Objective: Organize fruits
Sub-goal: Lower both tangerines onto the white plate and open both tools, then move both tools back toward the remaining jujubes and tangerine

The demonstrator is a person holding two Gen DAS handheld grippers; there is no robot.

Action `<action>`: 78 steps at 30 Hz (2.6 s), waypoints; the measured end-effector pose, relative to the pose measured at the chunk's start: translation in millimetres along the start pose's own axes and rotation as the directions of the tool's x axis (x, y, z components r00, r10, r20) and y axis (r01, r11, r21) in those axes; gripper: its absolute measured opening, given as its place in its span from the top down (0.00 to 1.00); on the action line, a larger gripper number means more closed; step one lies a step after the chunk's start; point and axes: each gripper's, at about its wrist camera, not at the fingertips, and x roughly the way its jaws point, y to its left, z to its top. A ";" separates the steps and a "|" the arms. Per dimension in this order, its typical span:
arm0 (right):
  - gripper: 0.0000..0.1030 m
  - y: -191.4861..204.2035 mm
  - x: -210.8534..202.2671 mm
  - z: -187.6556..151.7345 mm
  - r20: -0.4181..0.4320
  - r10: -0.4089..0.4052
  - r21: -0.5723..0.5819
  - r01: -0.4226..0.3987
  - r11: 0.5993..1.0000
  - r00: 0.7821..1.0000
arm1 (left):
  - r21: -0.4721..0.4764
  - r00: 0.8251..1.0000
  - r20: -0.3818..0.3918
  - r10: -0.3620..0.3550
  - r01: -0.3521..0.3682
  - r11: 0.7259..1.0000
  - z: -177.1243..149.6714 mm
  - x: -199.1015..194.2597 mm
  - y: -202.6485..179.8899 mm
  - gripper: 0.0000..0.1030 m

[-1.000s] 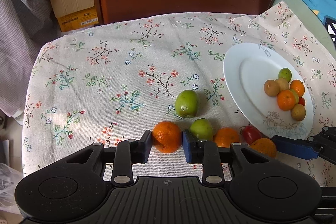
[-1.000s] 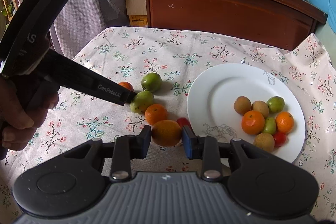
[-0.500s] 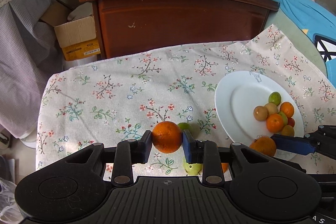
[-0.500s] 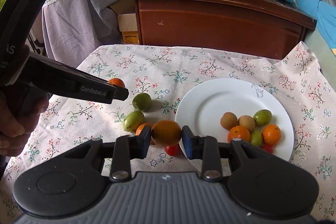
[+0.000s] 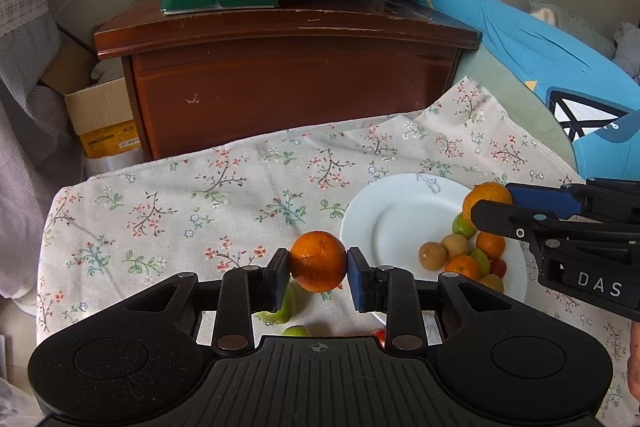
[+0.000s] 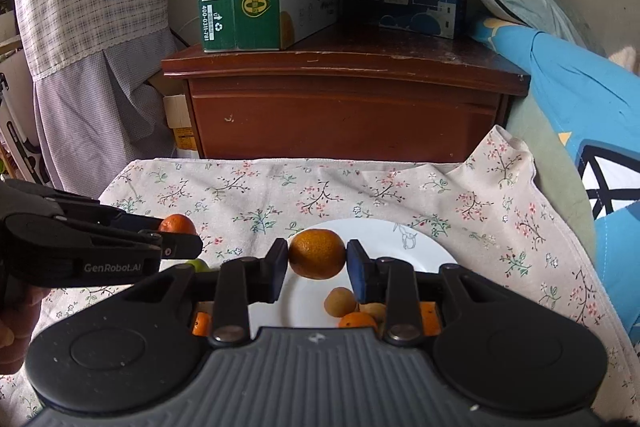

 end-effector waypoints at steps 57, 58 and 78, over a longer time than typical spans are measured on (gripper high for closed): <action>0.65 -25.5 22.1 -3.6 -0.048 0.107 0.190 -0.096 0.977 0.993 | -0.070 0.994 -0.092 0.062 -0.068 0.995 16.4 -15.5 21.5 0.22; 0.65 -22.5 19.0 -5.3 -0.049 0.117 0.188 -0.106 0.976 0.992 | -0.071 0.993 -0.093 0.073 -0.080 0.994 15.3 -18.3 24.1 0.20; 0.64 57.9 44.9 -43.8 -0.200 0.293 -0.046 -0.307 0.950 0.935 | -0.155 0.969 -0.203 0.139 -0.172 0.973 4.3 13.6 49.5 0.17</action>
